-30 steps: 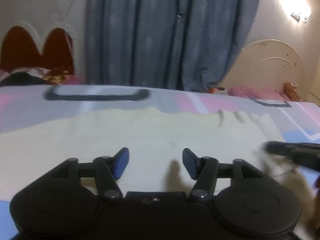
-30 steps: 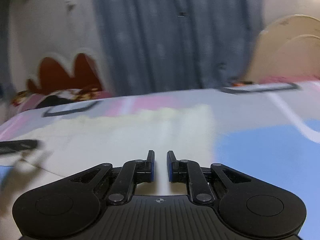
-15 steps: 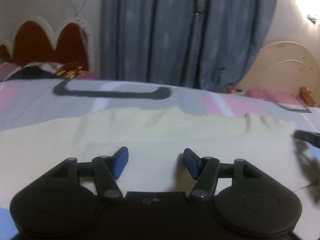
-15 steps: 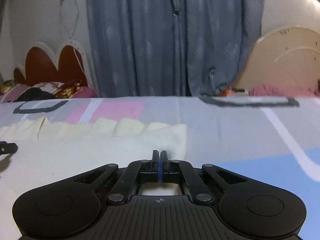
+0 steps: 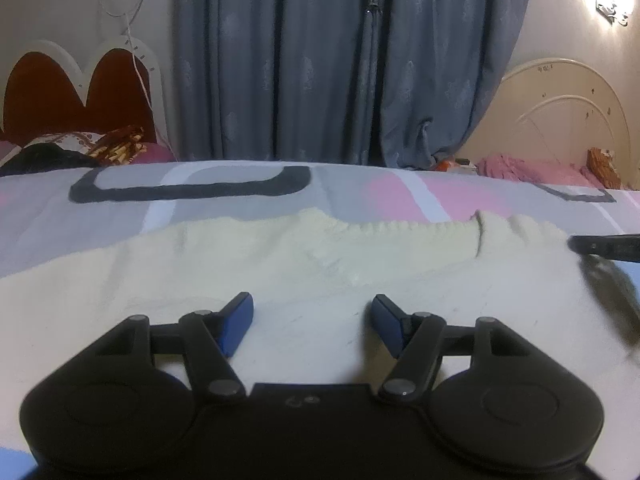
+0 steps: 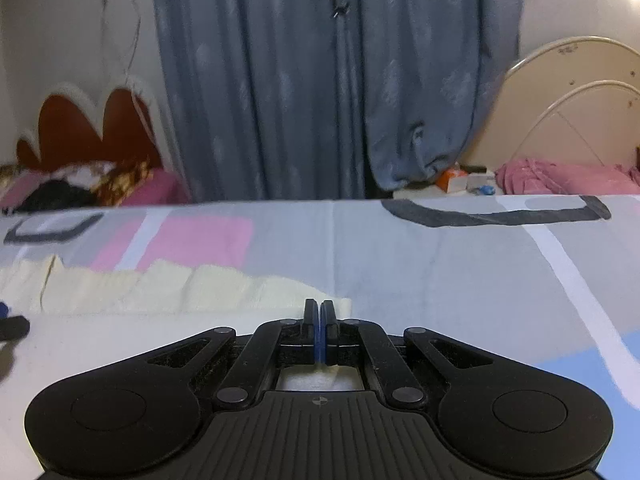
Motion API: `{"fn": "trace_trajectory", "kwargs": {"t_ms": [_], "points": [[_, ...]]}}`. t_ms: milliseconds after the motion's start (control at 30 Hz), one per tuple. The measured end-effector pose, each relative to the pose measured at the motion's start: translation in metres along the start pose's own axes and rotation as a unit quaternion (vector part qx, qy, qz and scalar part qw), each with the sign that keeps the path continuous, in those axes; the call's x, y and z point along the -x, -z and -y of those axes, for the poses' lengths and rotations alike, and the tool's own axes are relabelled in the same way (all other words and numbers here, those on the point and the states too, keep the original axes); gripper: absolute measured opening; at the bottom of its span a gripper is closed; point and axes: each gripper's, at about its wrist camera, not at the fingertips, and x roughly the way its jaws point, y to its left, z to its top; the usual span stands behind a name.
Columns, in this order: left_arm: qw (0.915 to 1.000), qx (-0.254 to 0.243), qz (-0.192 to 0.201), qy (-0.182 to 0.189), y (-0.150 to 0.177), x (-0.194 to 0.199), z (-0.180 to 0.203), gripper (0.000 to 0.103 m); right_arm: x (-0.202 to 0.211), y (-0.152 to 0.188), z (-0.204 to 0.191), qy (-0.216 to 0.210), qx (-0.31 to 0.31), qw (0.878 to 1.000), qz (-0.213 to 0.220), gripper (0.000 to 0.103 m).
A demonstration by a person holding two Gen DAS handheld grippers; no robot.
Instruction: Fold small clothes
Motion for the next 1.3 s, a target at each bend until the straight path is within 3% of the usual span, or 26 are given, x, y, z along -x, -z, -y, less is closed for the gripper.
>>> {"fn": "trace_trajectory", "kwargs": {"t_ms": [100,233,267,300,367,467,533,600,700,867,1000,1033,1133,1233,1300], "points": [[0.9998,-0.017,-0.001,-0.008,0.013,0.021,-0.008,0.065,0.030,0.008,-0.002,-0.012,0.017,0.999,-0.028,0.000],[0.9999,-0.013,0.004,-0.006,0.033,0.038,-0.013,0.066,0.080,0.050,-0.013,-0.044,0.036,0.998,-0.017,0.000],[0.9999,-0.008,0.004,-0.007,0.033,0.038,-0.014,0.066,0.080,0.063,-0.018,-0.040,0.048,0.998,-0.027,0.000],[1.0000,-0.002,0.001,-0.008,0.030,0.038,-0.014,0.066,0.084,0.074,-0.023,-0.022,0.063,0.998,-0.009,0.000],[0.9999,0.005,0.003,-0.015,0.024,0.044,-0.013,0.063,0.087,0.070,-0.026,-0.009,0.047,0.999,-0.017,0.000],[0.9999,-0.007,-0.009,-0.013,0.031,0.039,-0.013,0.065,0.107,0.066,-0.032,-0.012,0.034,0.999,0.023,0.000],[0.9999,-0.006,-0.005,-0.010,0.032,0.042,-0.015,0.065,0.091,0.075,-0.040,-0.003,0.048,0.999,-0.026,0.000],[0.9999,0.004,-0.002,-0.011,0.031,0.054,-0.020,0.065,0.099,0.073,-0.045,0.008,0.055,0.998,-0.022,0.000],[0.9996,0.020,0.014,-0.017,0.041,0.074,-0.039,0.066,0.120,0.071,-0.042,-0.003,0.030,0.999,0.009,0.000],[0.9931,0.103,0.018,-0.053,0.072,0.105,-0.112,0.061,0.134,0.084,-0.039,-0.004,0.000,1.000,0.003,0.000],[0.9733,0.213,0.027,-0.081,0.099,0.130,-0.192,0.052,0.135,0.087,-0.047,-0.006,-0.011,1.000,0.008,0.000],[0.9651,0.247,0.038,-0.079,0.104,0.137,-0.213,0.049,0.135,0.088,-0.048,-0.004,-0.016,1.000,0.011,0.000],[0.9389,0.312,0.049,-0.136,0.110,0.151,-0.262,0.049,0.131,0.085,-0.050,0.003,-0.030,0.999,0.011,0.000],[0.9047,0.399,0.079,-0.128,0.119,0.159,-0.310,0.047,0.125,0.081,-0.056,-0.001,-0.037,0.999,0.009,0.000],[0.8868,0.431,0.091,-0.140,0.121,0.164,-0.332,0.047,0.121,0.078,-0.061,-0.003,-0.032,0.999,0.006,0.000]]}}
